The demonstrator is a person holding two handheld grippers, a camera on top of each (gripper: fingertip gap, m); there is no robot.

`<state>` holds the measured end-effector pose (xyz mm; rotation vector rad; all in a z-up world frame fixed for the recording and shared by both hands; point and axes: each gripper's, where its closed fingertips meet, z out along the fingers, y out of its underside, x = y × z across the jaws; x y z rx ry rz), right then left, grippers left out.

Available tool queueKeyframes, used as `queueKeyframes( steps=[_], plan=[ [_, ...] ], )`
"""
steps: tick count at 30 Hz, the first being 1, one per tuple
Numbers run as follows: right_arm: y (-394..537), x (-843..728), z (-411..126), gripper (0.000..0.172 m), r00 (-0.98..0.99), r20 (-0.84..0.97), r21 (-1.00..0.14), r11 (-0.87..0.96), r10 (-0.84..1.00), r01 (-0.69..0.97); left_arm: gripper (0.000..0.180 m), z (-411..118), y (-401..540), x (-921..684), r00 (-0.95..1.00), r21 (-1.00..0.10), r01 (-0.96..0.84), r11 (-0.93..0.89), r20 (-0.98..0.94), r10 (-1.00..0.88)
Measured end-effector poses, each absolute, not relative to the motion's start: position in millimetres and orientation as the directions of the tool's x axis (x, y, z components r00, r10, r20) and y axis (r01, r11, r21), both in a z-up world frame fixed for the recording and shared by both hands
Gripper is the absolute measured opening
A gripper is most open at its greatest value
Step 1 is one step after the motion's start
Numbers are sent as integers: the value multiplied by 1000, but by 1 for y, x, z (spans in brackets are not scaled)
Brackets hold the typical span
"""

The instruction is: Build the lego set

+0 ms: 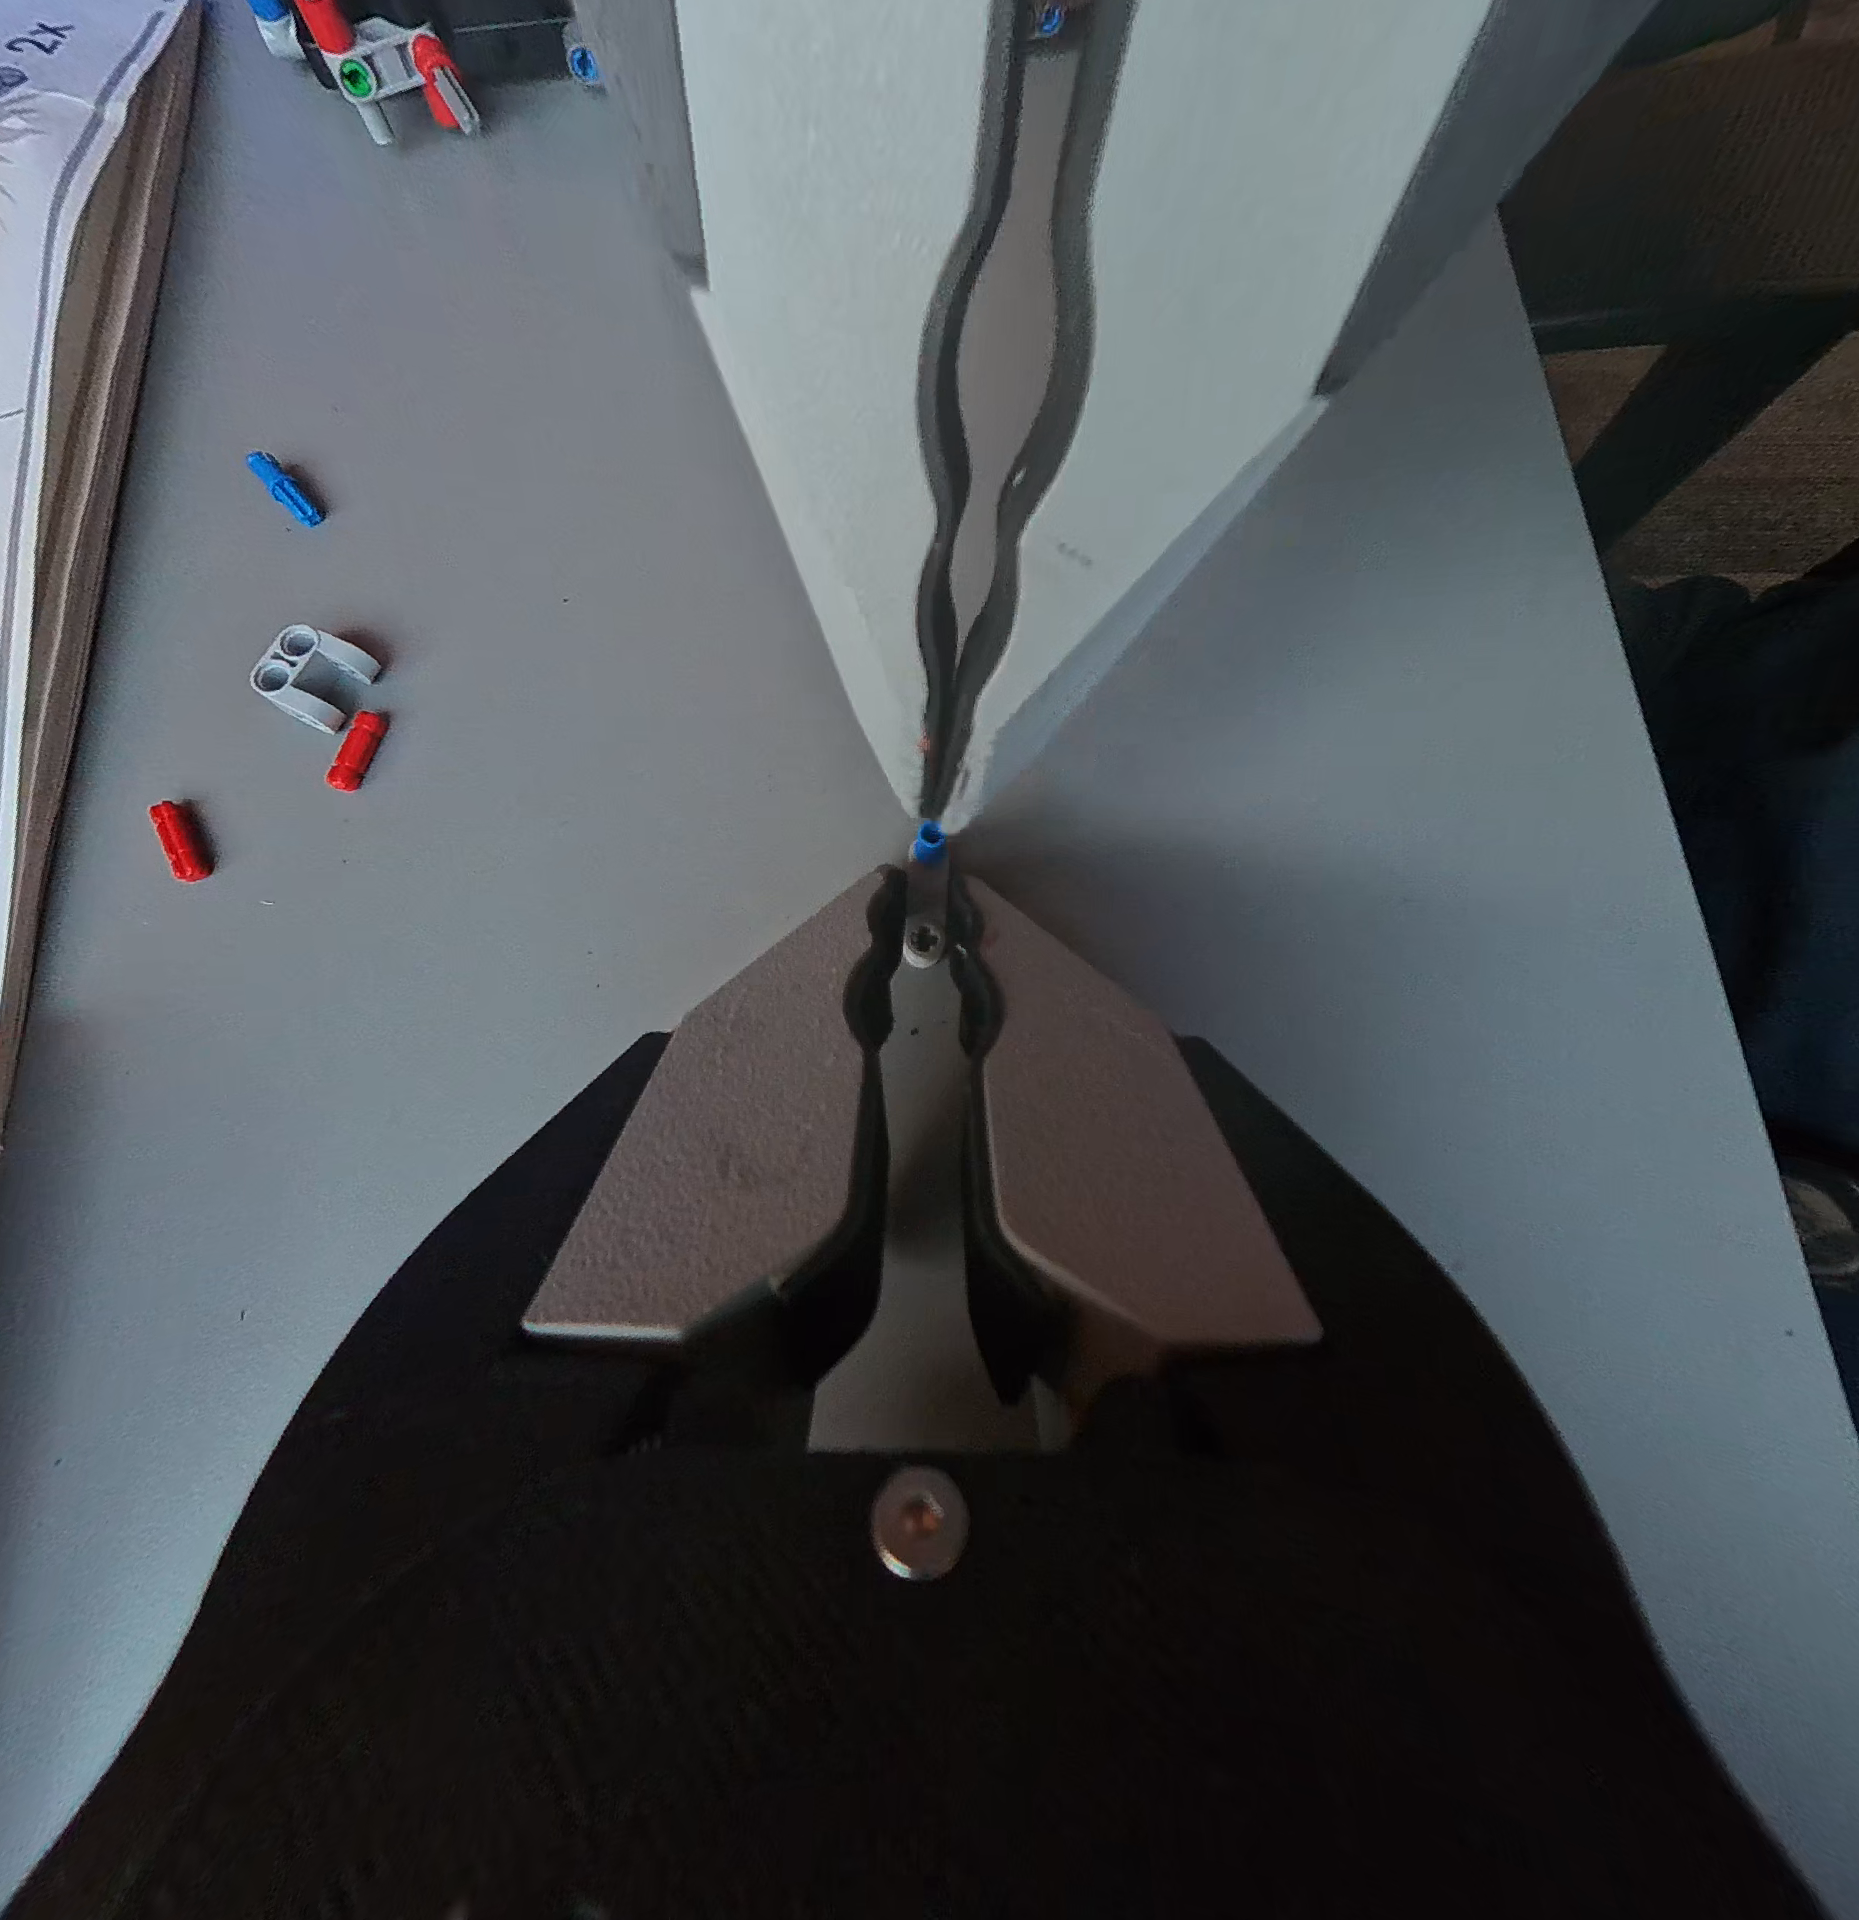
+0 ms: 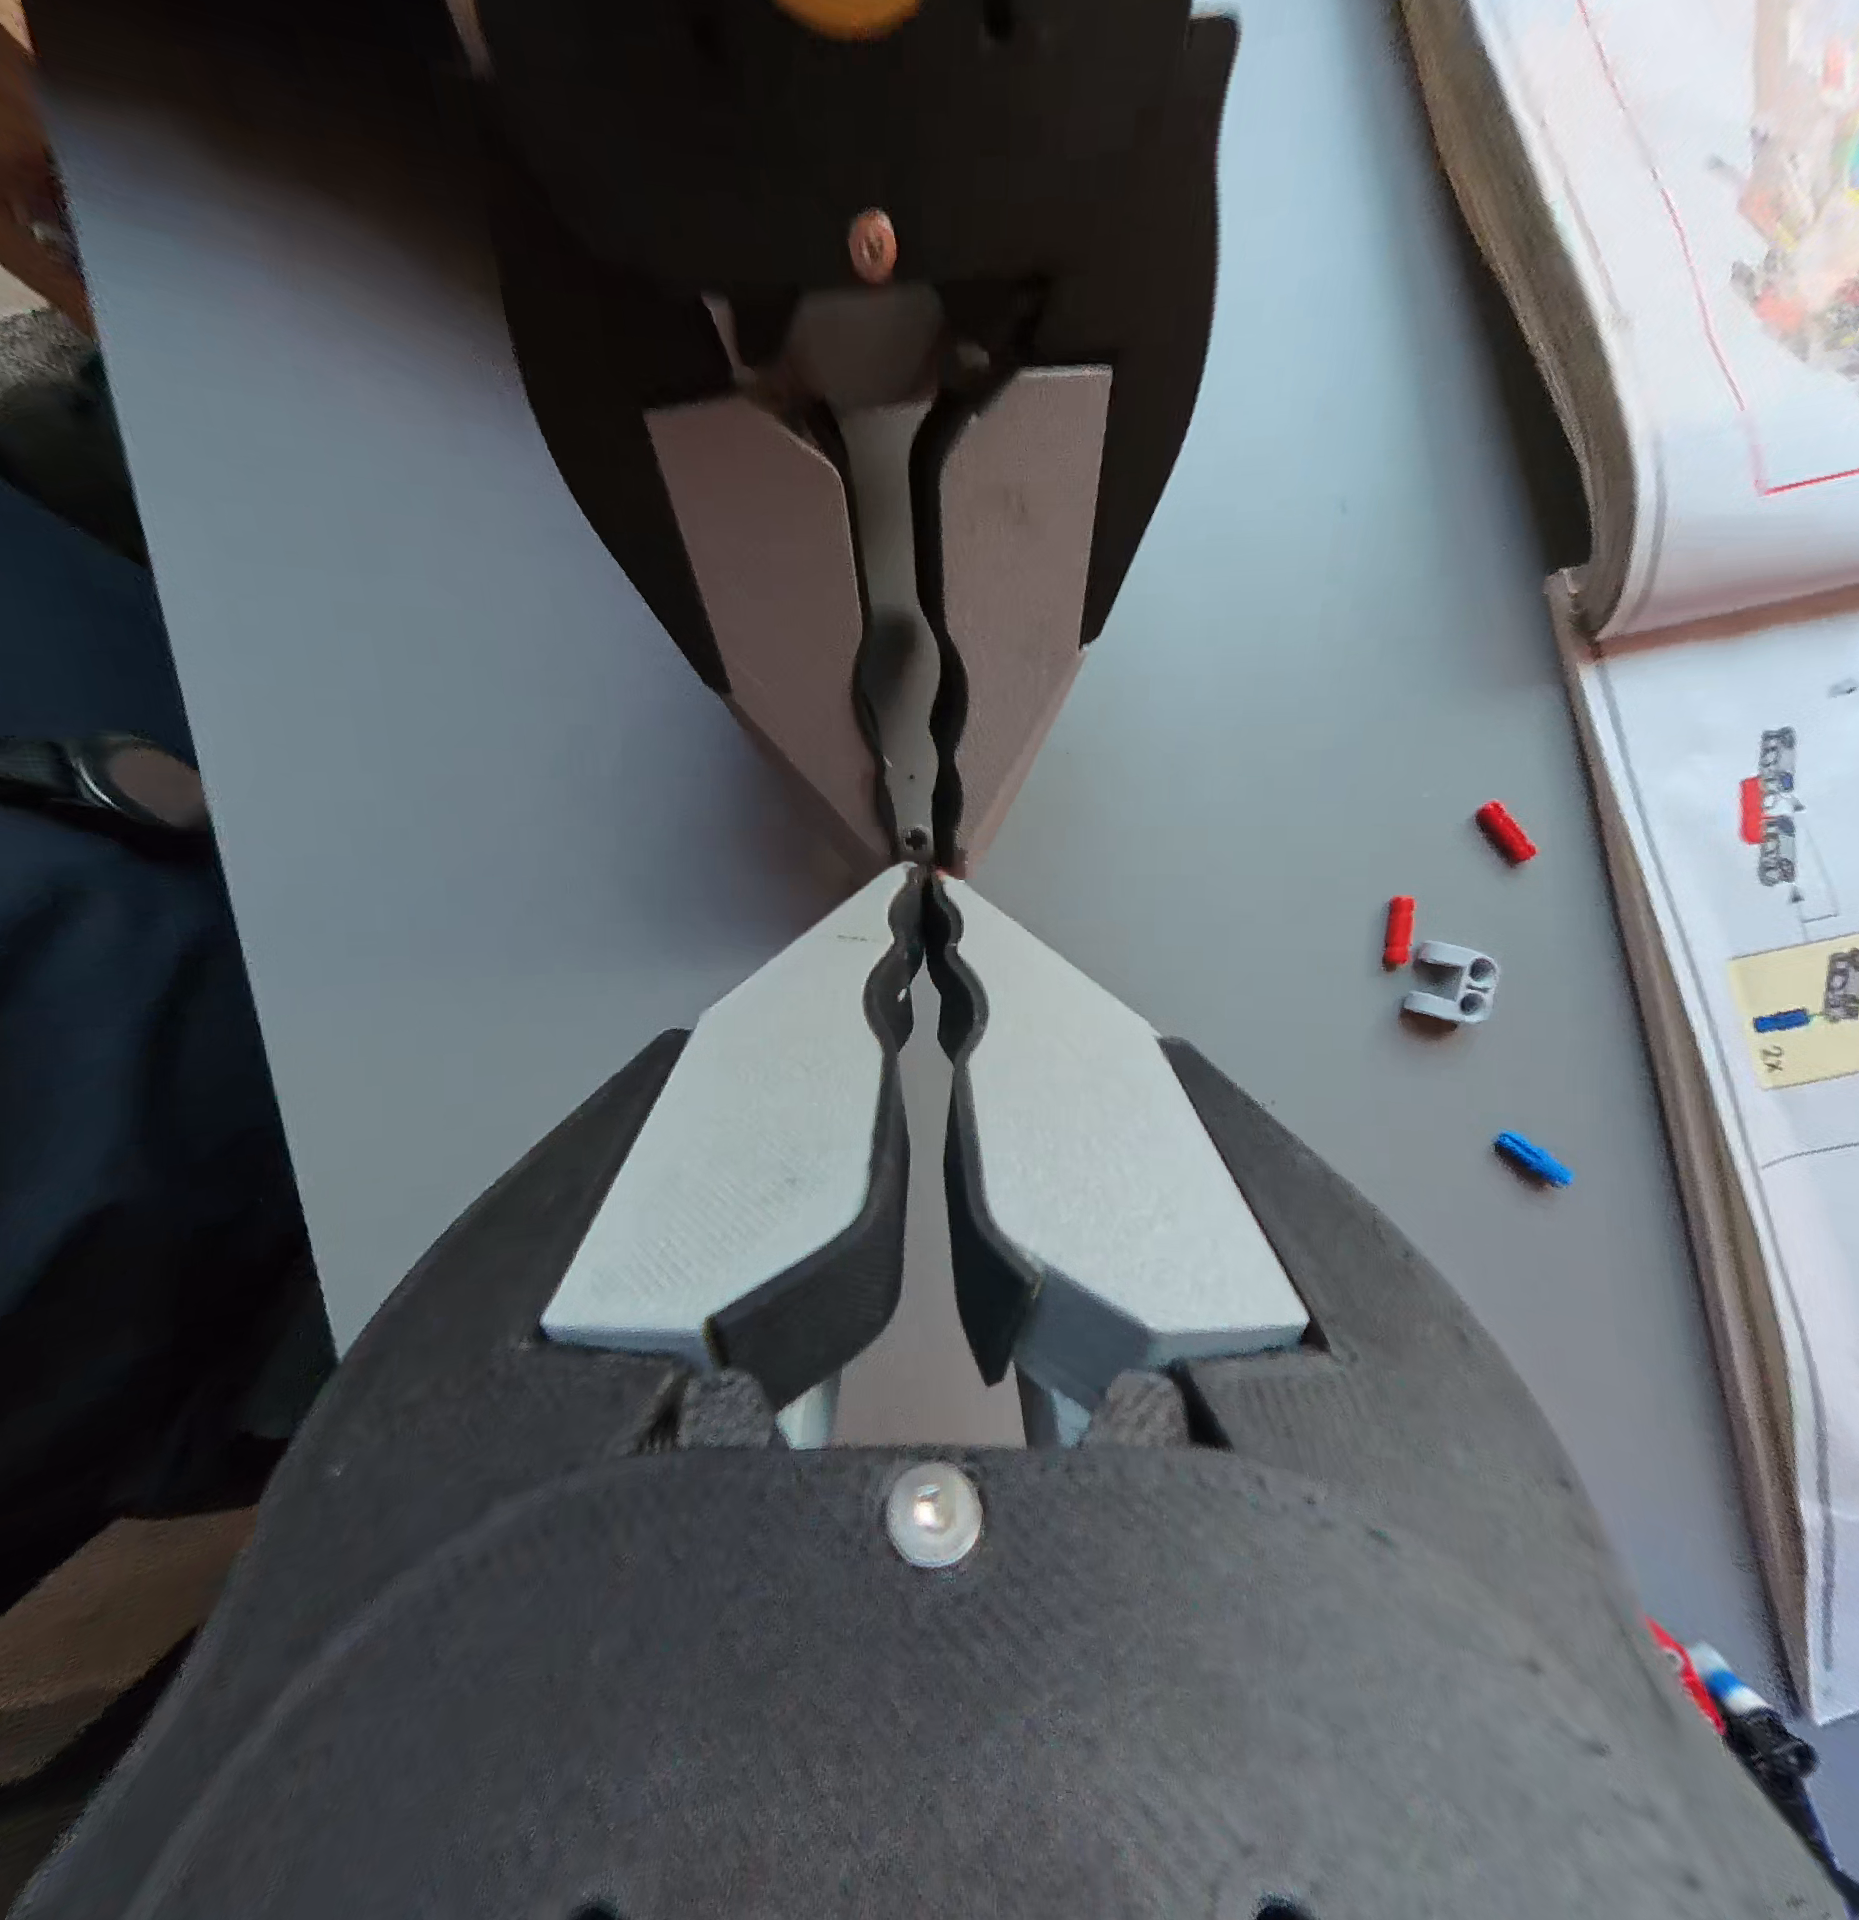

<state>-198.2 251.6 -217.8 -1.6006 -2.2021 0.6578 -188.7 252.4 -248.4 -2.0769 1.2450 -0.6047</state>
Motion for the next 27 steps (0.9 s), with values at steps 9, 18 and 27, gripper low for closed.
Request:
queueKeyframes(
  steps=[9, 18, 27],
  plan=[
    [253, -195, -235, 0, -310, 27, -492, 283, 950, 823, 6, -248, 252, -189, 447, -718, -600, -353, 66, -892],
    [324, -194, -189, 0, 12, 107, -676, 64, 994, 734, 6, -248, 259, -190, 507, -719, -571, -395, 69, -859],
    [388, -177, -218, 26, 74, 145, -500, 8, 987, 866, 22, -246, 259, -190, 519, -720, -556, -416, 90, -850]
  ],
)
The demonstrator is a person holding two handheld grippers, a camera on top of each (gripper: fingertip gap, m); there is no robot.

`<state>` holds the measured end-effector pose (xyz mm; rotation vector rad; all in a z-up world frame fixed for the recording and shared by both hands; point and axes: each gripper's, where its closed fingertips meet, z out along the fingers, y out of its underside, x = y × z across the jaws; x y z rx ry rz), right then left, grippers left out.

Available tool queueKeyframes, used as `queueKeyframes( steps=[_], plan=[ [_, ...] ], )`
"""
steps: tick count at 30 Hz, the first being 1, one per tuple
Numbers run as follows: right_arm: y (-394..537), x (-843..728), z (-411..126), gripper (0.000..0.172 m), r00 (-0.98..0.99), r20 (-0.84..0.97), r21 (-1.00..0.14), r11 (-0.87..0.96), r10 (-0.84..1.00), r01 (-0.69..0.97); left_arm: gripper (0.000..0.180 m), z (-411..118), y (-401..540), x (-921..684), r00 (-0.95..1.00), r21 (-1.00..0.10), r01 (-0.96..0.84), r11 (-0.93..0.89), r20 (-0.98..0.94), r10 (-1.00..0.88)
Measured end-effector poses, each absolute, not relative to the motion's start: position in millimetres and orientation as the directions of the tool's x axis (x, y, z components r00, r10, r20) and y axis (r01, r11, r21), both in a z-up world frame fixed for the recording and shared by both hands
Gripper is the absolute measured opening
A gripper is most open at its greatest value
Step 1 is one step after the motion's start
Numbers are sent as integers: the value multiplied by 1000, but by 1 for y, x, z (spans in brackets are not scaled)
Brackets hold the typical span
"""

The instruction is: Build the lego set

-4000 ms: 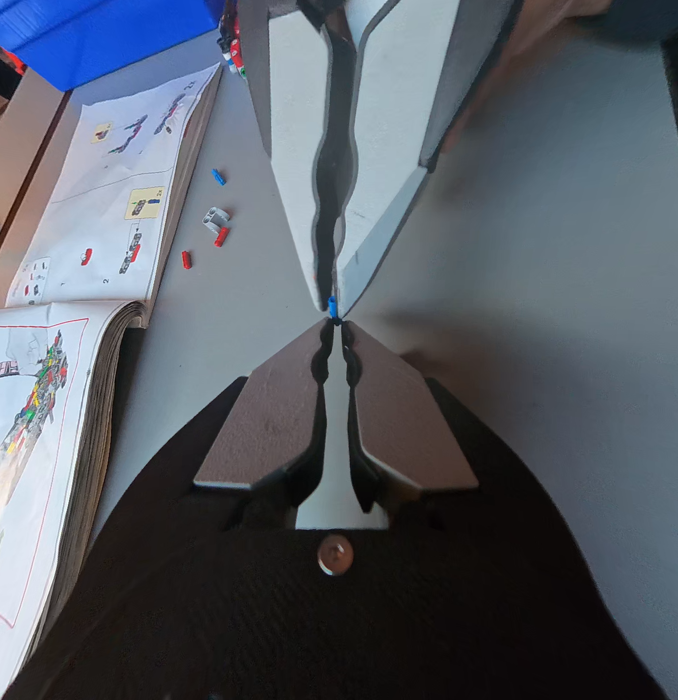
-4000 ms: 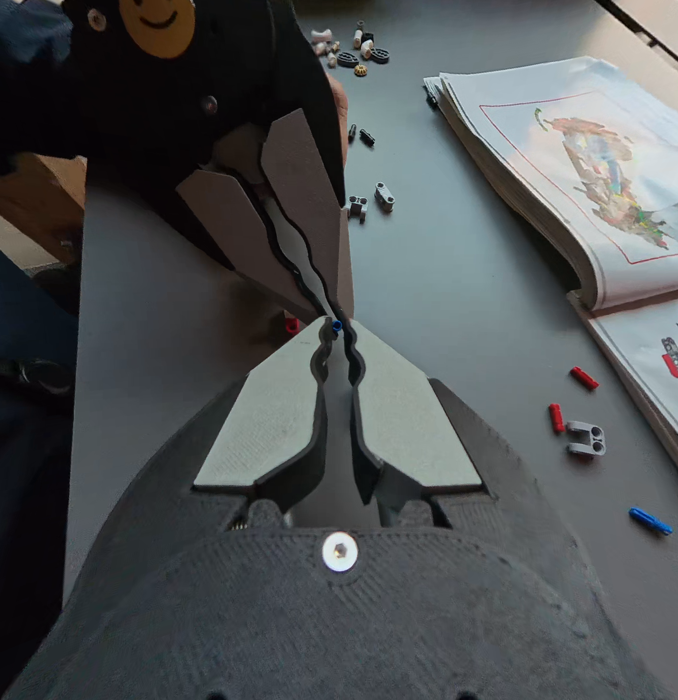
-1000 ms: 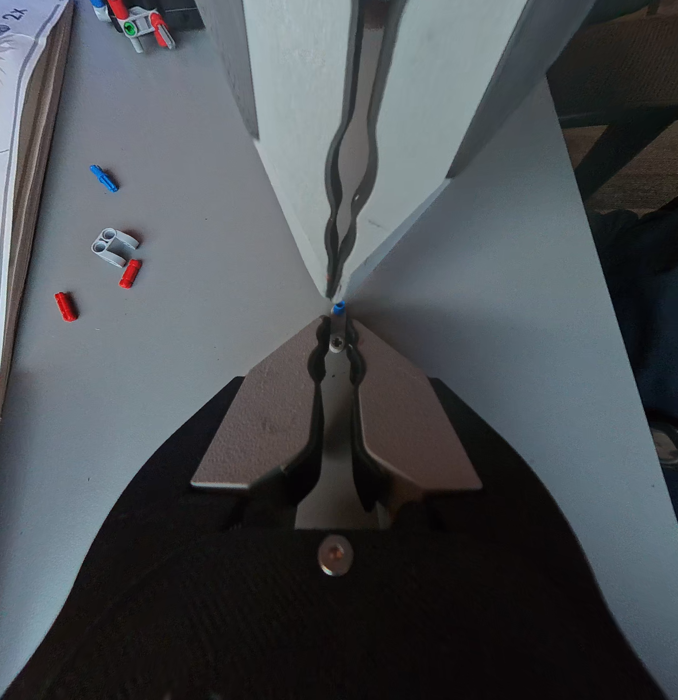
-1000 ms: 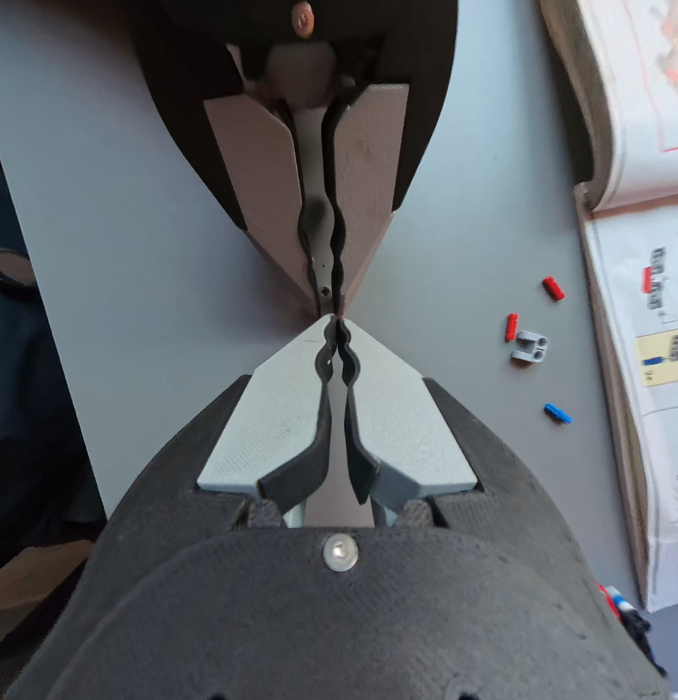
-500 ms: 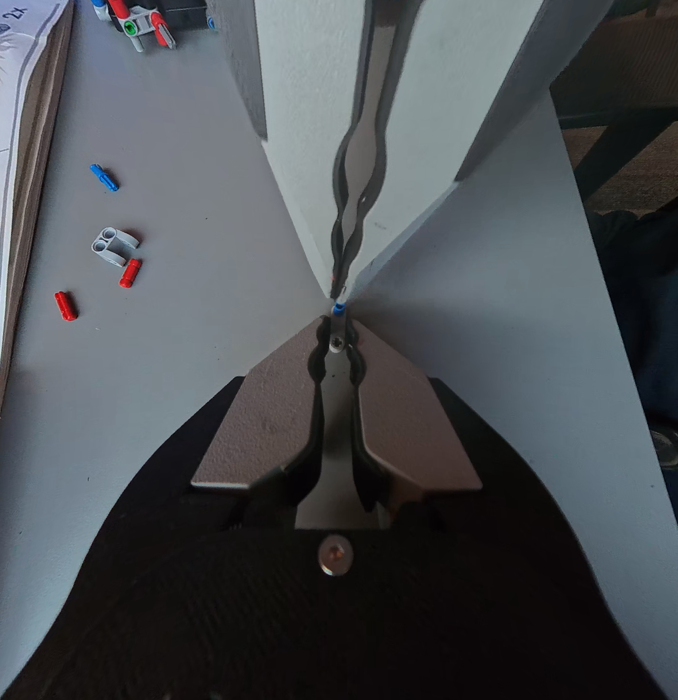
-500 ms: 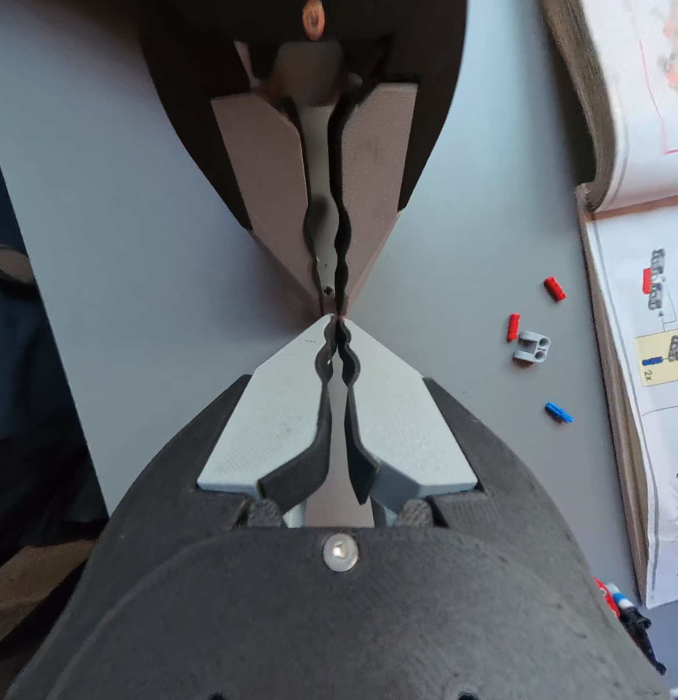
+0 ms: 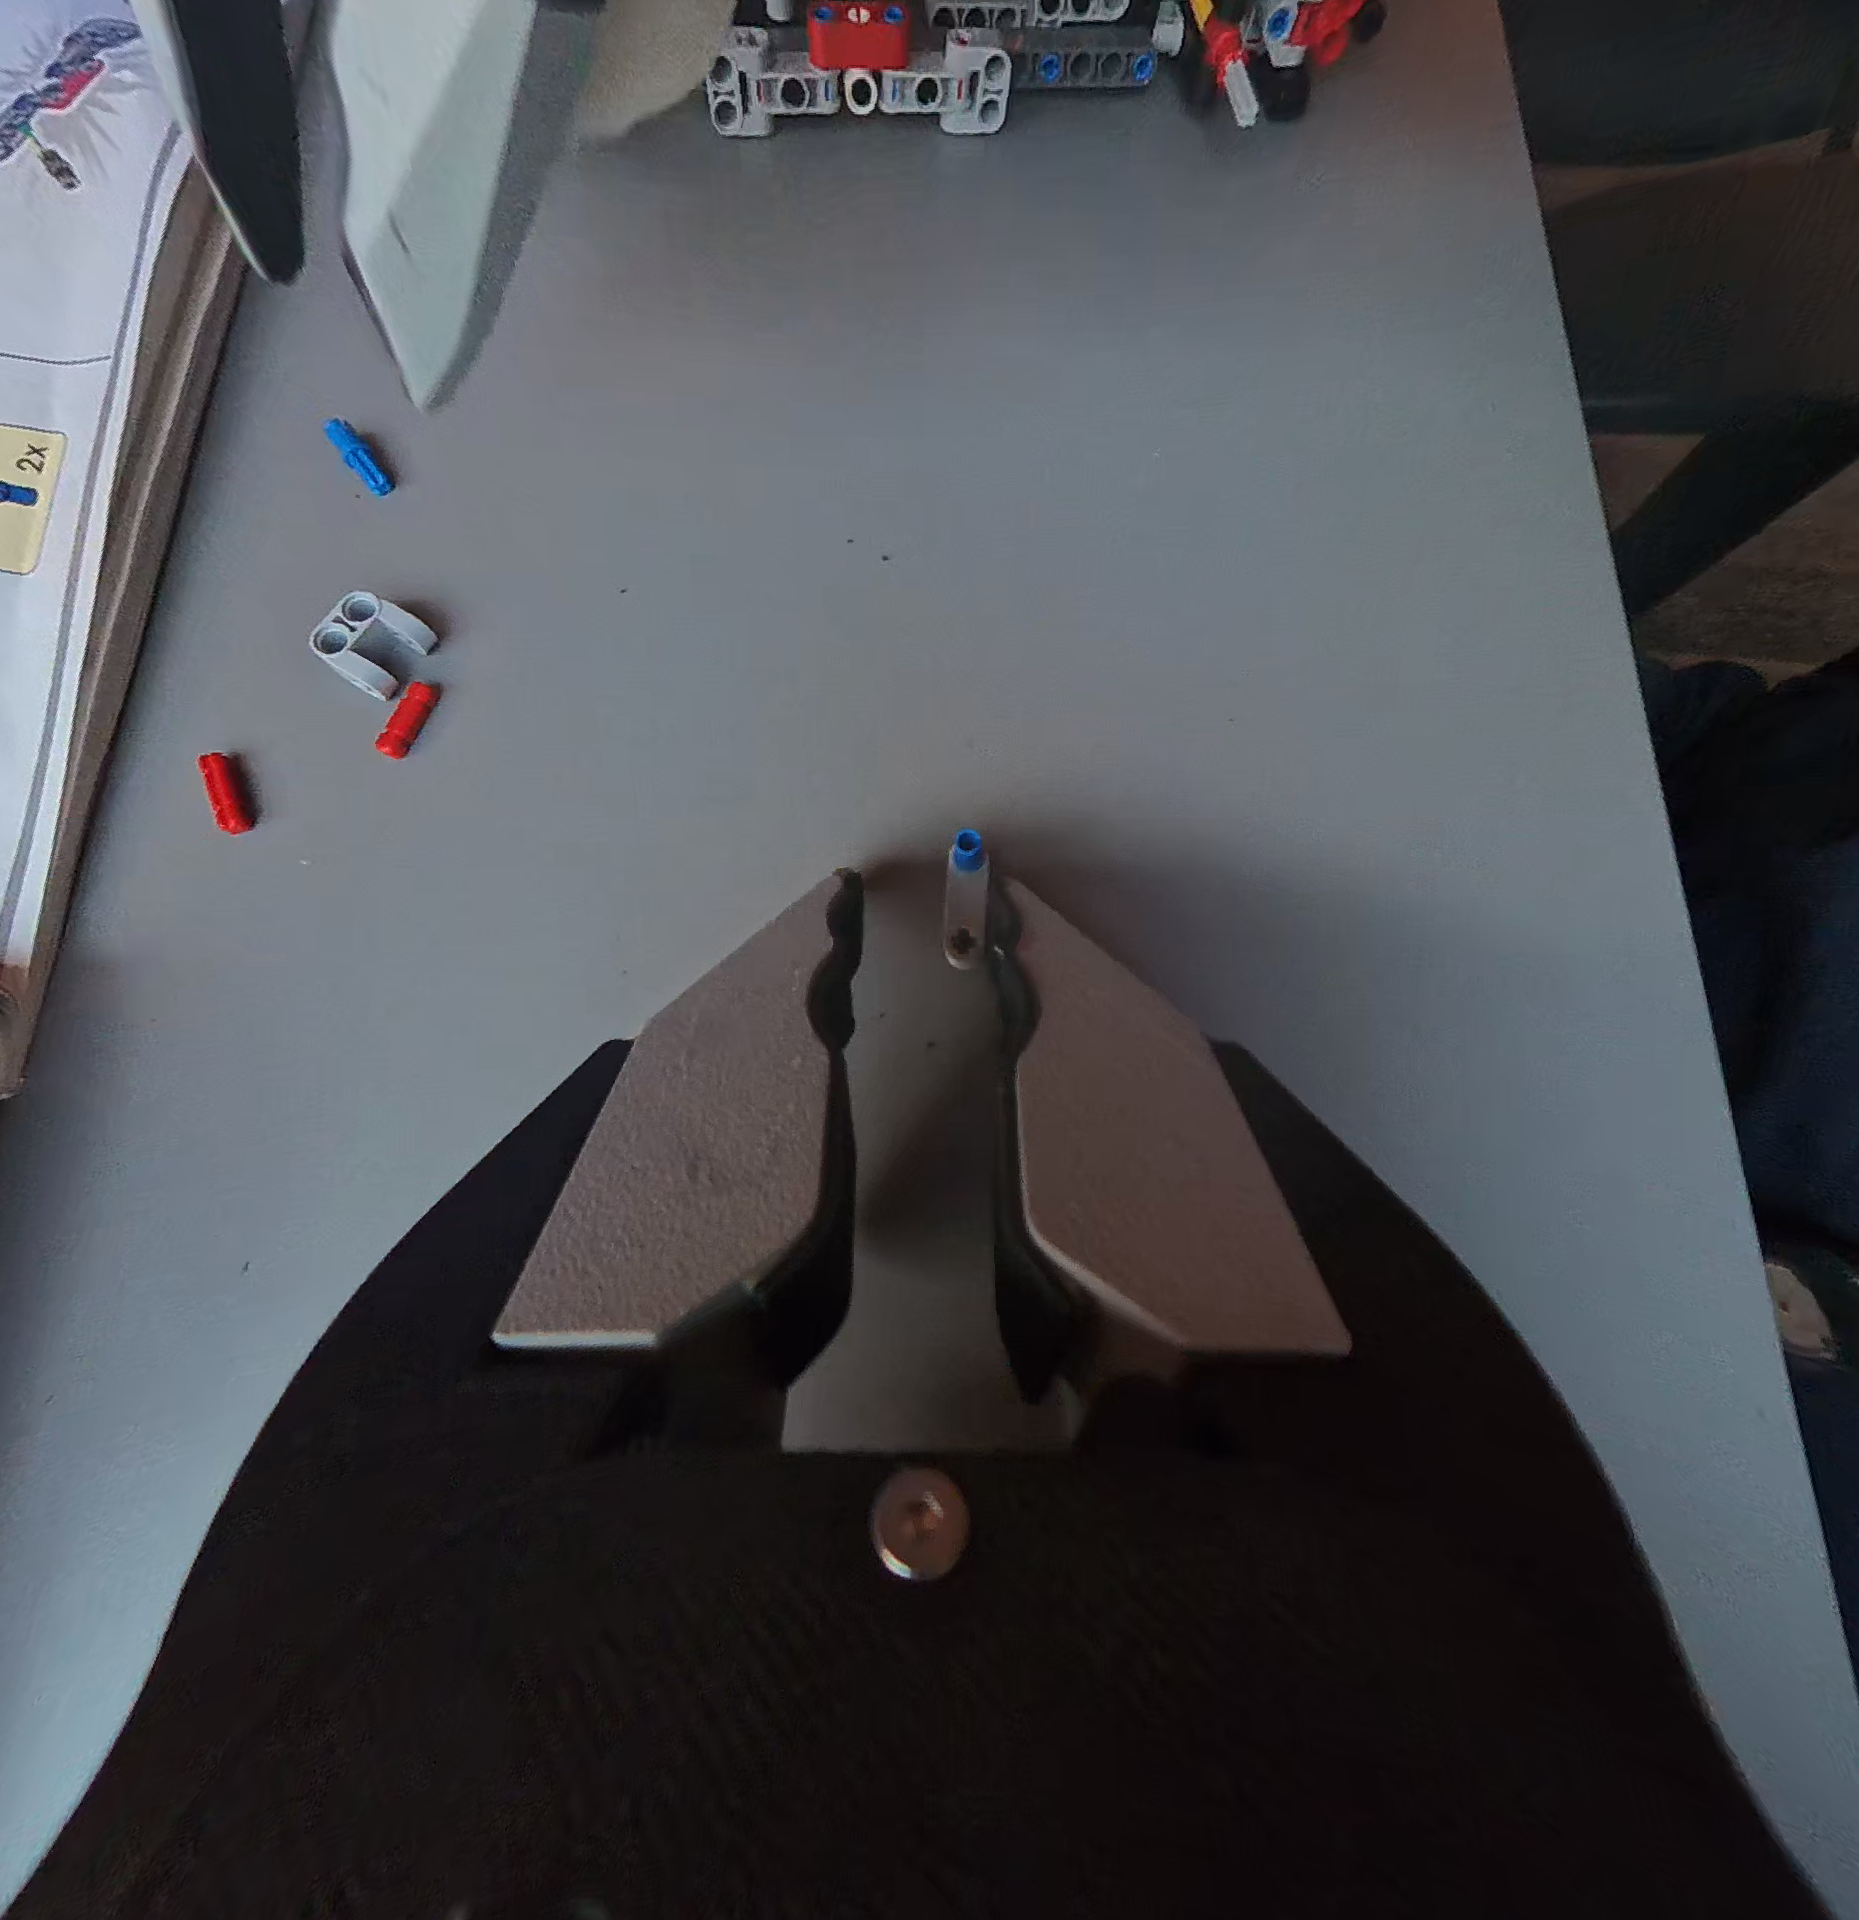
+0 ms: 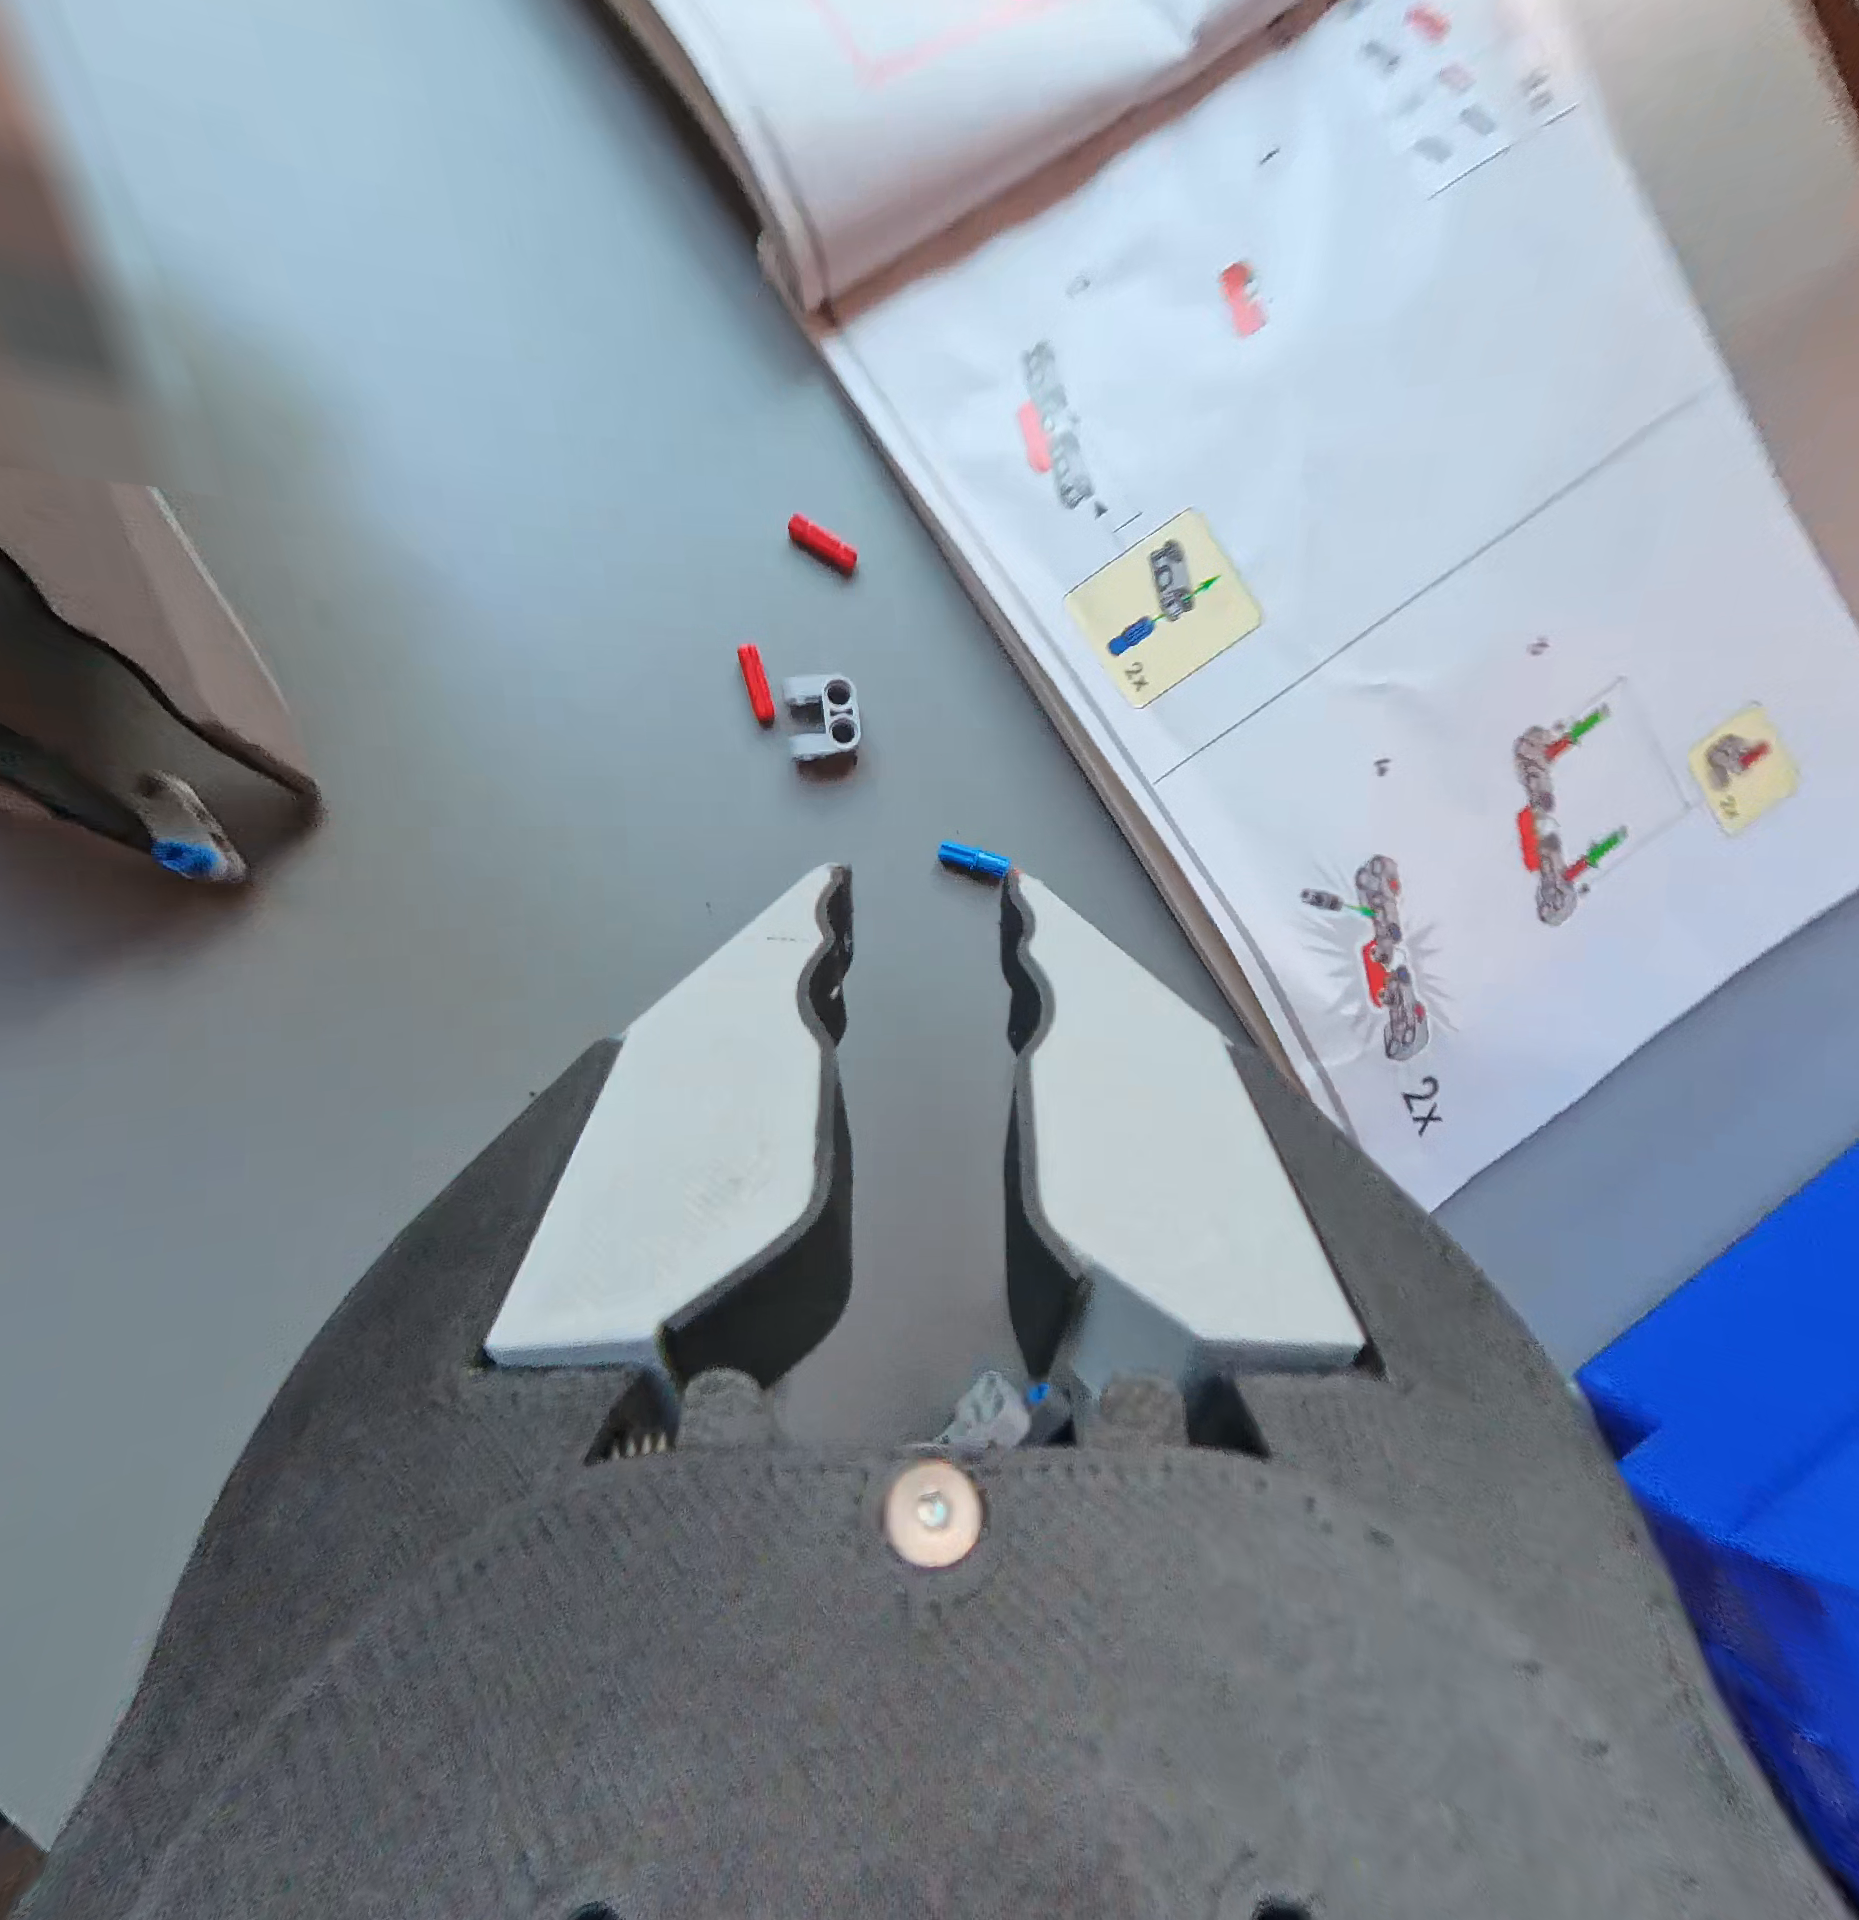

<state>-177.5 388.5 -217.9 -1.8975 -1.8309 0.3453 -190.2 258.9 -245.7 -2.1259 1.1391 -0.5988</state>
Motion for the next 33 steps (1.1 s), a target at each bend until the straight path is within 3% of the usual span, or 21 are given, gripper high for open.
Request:
queueKeyframes(
  steps=[4, 8, 11, 15, 20, 21, 22, 27, 33],
  plan=[
    [404, -176, -232, 28, -58, 193, -373, 128, 979, 919, 23, -239, 259, -193, 522, -736, -527, -425, 115, -845],
    [402, -180, -239, 23, -265, 181, -325, 312, 947, 893, 23, -235, 258, -197, 520, -746, -508, -430, 132, -844],
    [405, -176, -248, 18, -373, 159, -262, 403, 914, 877, 15, -238, 258, -199, 523, -740, -511, -438, 137, -841],
    [399, -177, -250, 11, -426, 103, -260, 438, 899, 861, 19, -243, 257, -196, 518, -719, -538, -440, 129, -845],
    [399, -181, -250, 19, -435, 142, -259, 457, 889, 851, 20, -242, 256, -197, 511, -722, -533, -442, 142, -848],
    [399, -182, -251, 16, -416, 122, -267, 433, 901, 861, 20, -241, 256, -197, 510, -724, -528, -443, 147, -848],
    [398, -180, -252, 1, -403, 97, -263, 413, 910, 872, 21, -240, 257, -197, 512, -727, -524, -443, 146, -847],
    [384, -179, -250, 0, -382, 91, -290, 391, 920, 873, 19, -229, 264, -205, 541, -758, -487, -434, 128, -831],
    [304, -189, -231, 0, -358, -96, -412, 290, 929, 864, 18, -214, 278, -203, 574, -800, -535, -271, -109, -812]
  ],
)
